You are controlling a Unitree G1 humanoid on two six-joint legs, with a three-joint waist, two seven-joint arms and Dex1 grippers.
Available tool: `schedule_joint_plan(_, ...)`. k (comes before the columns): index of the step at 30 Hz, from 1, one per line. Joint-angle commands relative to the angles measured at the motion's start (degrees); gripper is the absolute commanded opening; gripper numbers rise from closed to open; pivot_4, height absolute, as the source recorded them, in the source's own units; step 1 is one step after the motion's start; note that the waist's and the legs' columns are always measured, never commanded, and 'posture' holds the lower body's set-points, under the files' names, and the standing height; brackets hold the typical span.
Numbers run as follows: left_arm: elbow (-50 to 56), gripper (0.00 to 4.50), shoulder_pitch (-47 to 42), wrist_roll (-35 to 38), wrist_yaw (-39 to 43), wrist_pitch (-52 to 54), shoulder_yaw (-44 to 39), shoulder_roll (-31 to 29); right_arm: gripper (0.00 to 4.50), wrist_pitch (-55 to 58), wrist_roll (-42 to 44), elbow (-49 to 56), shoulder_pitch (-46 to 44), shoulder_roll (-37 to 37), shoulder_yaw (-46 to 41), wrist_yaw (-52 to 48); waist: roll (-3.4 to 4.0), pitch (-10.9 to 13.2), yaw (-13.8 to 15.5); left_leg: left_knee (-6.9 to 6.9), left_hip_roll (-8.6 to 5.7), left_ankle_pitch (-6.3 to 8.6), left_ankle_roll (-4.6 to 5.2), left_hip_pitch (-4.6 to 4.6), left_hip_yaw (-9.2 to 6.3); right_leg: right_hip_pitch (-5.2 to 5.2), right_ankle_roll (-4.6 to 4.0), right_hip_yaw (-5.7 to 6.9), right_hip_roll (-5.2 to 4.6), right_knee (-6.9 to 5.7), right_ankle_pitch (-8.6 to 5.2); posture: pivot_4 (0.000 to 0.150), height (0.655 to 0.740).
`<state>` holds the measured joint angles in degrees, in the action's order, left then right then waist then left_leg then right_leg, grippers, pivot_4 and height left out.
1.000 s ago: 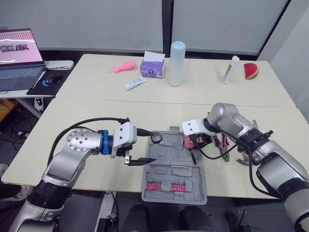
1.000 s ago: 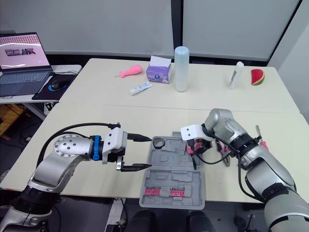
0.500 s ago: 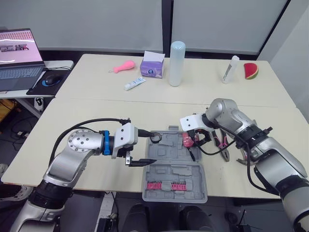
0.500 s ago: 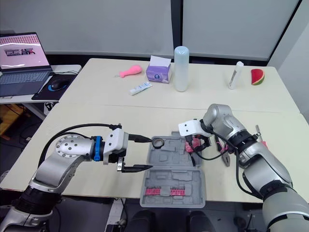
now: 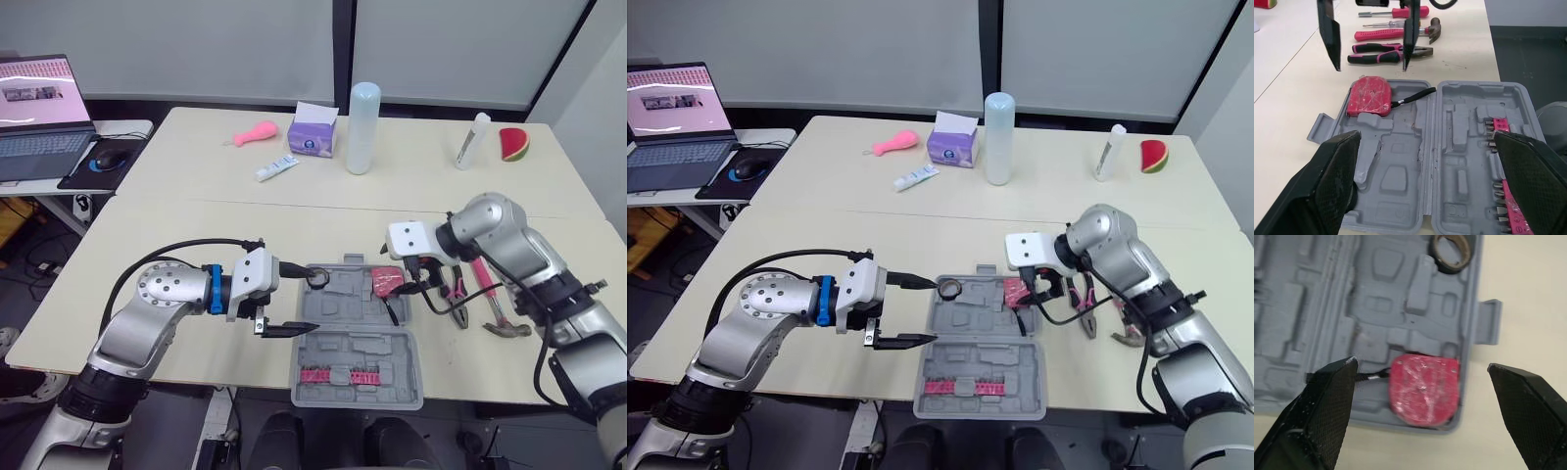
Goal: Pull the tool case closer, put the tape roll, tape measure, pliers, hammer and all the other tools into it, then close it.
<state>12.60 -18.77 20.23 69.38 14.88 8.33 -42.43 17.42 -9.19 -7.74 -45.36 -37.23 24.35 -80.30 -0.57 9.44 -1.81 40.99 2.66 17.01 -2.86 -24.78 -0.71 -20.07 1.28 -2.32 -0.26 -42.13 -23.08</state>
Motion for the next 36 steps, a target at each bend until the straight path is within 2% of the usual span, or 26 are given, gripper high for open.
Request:
schedule_joint_plan(1,0.29,4.50,-1.27,0.95,0.41,-0.32,-0.91,0.21,3.61,0.77,1.36,2.36,0.02,-0.58,-2.26,1.60,0.00,0.00,-0.14,0.00,0.02,0.00,0.00,0.00,0.01,-0.01,0.00,-0.01,0.02,-0.01,0.00,0.150,0.6921)
schedule_joint_plan(5,0.08,4.50,-1.72,0.99,0.75,-0.35,-0.70,0.28,2.43,0.64,1.36,1.30,0.46,-0.42,-1.68,2.91,0.00,0.00,-0.06,0.00,0.03,0.00,0.00,0.00,0.00,-0.01,0.00,-0.01,0.05,-0.01,0.00,0.150,0.6921)
schedule_joint_plan(13,0.34,4.50,-1.84,0.95,0.88,-0.22,-0.60,0.43,0.82,-1.15,0.94,-2.62,-0.11,0.12,-1.01,4.66,0.00,0.00,-0.02,0.00,0.02,-0.01,0.00,0.00,0.01,-0.01,0.00,0.00,0.03,0.01,0.00,0.150,0.6921)
schedule_joint_plan(22,0.25,4.50,-2.35,0.80,0.70,0.11,-0.81,1.12,0.82,-8.02,5.10,-9.02,2.22,3.45,-4.95,9.16,-0.01,0.00,-0.01,0.00,0.02,-0.01,-0.01,0.00,0.01,0.00,0.00,0.00,0.03,0.00,0.00,0.150,0.6921)
schedule_joint_plan(36,-0.30,4.50,-3.02,0.63,0.97,-0.34,-0.67,1.47,0.82,-9.65,3.54,-16.62,2.05,3.59,-3.95,10.05,-0.01,0.00,-0.02,0.00,0.02,-0.01,-0.01,0.00,0.04,-0.01,0.00,0.00,0.03,0.00,0.00,0.150,0.6921)
